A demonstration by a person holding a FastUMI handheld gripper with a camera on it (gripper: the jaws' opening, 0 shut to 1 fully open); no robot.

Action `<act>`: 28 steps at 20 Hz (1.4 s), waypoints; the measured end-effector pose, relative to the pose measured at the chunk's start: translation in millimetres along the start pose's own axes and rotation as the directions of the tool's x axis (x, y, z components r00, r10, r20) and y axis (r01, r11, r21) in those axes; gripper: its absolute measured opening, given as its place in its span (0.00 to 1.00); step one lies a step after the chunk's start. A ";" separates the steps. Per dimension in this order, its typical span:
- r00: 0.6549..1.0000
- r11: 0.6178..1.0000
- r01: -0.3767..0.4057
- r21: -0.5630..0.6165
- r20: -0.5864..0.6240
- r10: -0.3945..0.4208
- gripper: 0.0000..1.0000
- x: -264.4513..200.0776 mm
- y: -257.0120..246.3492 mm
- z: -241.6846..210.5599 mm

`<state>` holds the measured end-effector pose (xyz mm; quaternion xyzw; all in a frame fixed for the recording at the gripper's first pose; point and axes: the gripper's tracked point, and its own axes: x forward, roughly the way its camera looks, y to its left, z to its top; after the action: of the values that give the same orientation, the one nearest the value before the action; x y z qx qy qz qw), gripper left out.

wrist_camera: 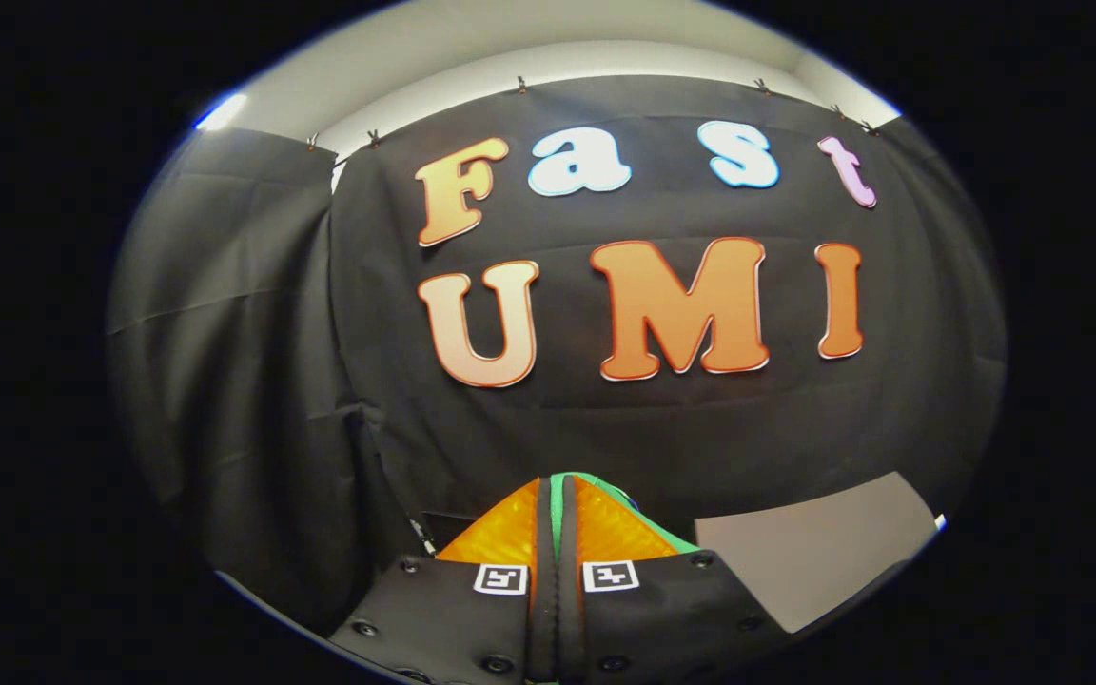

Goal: Put the clothes into the washing machine and then close the washing machine lid.

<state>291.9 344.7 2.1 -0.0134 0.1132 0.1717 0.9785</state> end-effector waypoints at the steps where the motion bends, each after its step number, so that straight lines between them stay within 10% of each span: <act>1: 1.000 1.000 -0.020 0.011 -0.012 0.020 0.08 9.3 9.6 -8.0; 21: 0.997 0.997 -0.060 -0.042 0.048 0.062 0.08 92.8 45.7 -16.4; 28: 0.991 0.998 -0.051 0.032 -0.119 0.054 0.08 106.0 43.4 -112.7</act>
<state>349.8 413.5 -131.0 -0.0068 0.1746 0.1946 0.9652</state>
